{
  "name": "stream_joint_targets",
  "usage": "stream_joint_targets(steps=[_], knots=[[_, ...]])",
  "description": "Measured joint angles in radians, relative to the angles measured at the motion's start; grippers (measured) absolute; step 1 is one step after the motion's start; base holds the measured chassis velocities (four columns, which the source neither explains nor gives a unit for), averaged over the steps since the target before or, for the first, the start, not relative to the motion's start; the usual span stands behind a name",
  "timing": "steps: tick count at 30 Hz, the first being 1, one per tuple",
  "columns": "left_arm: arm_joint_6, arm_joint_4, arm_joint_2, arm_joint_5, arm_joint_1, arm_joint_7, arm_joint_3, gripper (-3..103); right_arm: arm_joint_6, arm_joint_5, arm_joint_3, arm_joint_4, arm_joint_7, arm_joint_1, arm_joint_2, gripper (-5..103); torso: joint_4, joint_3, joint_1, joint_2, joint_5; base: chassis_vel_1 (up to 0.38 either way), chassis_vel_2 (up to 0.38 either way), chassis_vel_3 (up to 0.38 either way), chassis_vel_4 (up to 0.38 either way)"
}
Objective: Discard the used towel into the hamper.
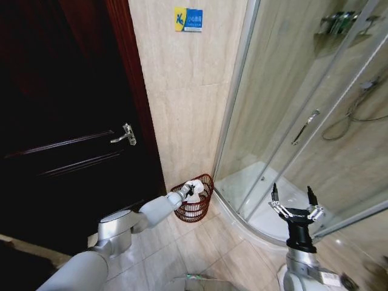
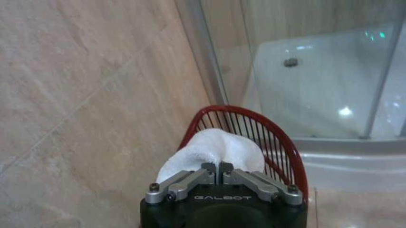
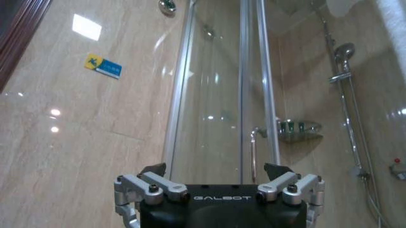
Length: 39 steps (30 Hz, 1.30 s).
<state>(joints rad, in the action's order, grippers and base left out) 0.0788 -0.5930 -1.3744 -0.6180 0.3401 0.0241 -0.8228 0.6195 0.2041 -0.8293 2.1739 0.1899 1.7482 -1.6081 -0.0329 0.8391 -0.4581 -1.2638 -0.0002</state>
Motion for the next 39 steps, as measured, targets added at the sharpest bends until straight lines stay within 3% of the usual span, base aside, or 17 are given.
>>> stream_joint_targets(steps=[7, 17, 20, 23, 29, 31, 33, 36, 38, 39], knots=[[-0.057, -0.002, 0.005, 0.012, -0.006, -0.02, -0.019, 2, 0.0, 0.0, 0.0, 0.0, 0.0, 0.0, 0.0, 100, -0.0002, 0.0, 0.0, 0.0, 0.0002, -0.015, 0.019, 0.015, -0.011], [-0.071, -0.011, 0.002, 0.022, 0.012, -0.058, -0.032, 2, 0.0, 0.0, 0.0, 0.0, 0.0, 0.0, 0.0, 100, -0.0001, 0.0, -0.001, 0.0, 0.0002, -0.046, 0.05, 0.05, -0.043], [-0.049, 0.009, -0.014, 0.043, 0.024, -0.07, -0.043, 2, 0.0, 0.0, 0.0, 0.0, 0.0, 0.0, 0.0, 100, 0.0, 0.0, 0.0, 0.0, 0.0002, 0.0, 0.0, 0.0, 0.0], [0.03, 0.102, -0.075, 0.104, 0.04, -0.049, -0.042, 2, 0.0, 0.0, 0.0, 0.0, 0.0, 0.0, 0.0, 100, -0.0004, 0.0, 0.0, 0.0, 0.0005, 0.0, 0.0, 0.0, 0.0], [0.05, 0.156, -0.133, 0.128, 0.045, -0.012, -0.026, 2, 0.0, 0.0, 0.0, 0.0, 0.0, 0.0, 0.0, 100, 0.0002, 0.0, 0.0, 0.0, 0.0002, 0.0, 0.0, 0.0, 0.0], [0.049, 0.165, -0.14, 0.191, 0.047, 0.014, -0.008, -1, 0.0, 0.0, 0.0, 0.0, 0.0, 0.0, 0.0, 100, 0.0001, 0.0, -0.001, 0.0, 0.0004, 0.0, 0.0, 0.0, 0.0], [0.051, 0.171, -0.143, 0.227, 0.05, 0.034, 0.001, 4, 0.0, 0.0, 0.0, 0.0, 0.0, 0.0, 0.0, 100, -0.0001, 0.0, -0.001, 0.0, 0.0003, 0.0, 0.0, 0.0, 0.0], [0.054, 0.182, -0.144, 0.291, 0.058, 0.109, 0.018, 20, 0.0, 0.0, 0.0, 0.0, 0.0, 0.0, 0.0, 100, -0.0001, 0.0, -0.001, 0.0, 0.0002, 0.0, 0.0, 0.0, 0.0], [0.054, 0.185, -0.143, 0.318, 0.06, 0.127, 0.024, 20, 0.0, 0.0, 0.0, 0.0, 0.0, 0.0, 0.0, 100, -0.0001, 0.0, -0.001, 0.0, 0.0001, 0.0, 0.0, 0.0, 0.0], [0.05, 0.189, -0.139, 0.363, 0.06, 0.151, 0.033, 31, 0.0, 0.0, 0.0, 0.0, 0.0, 0.0, 0.0, 100, -0.0001, 0.0, -0.001, 0.0, 0.0, 0.0, 0.0, 0.0, 0.0]])
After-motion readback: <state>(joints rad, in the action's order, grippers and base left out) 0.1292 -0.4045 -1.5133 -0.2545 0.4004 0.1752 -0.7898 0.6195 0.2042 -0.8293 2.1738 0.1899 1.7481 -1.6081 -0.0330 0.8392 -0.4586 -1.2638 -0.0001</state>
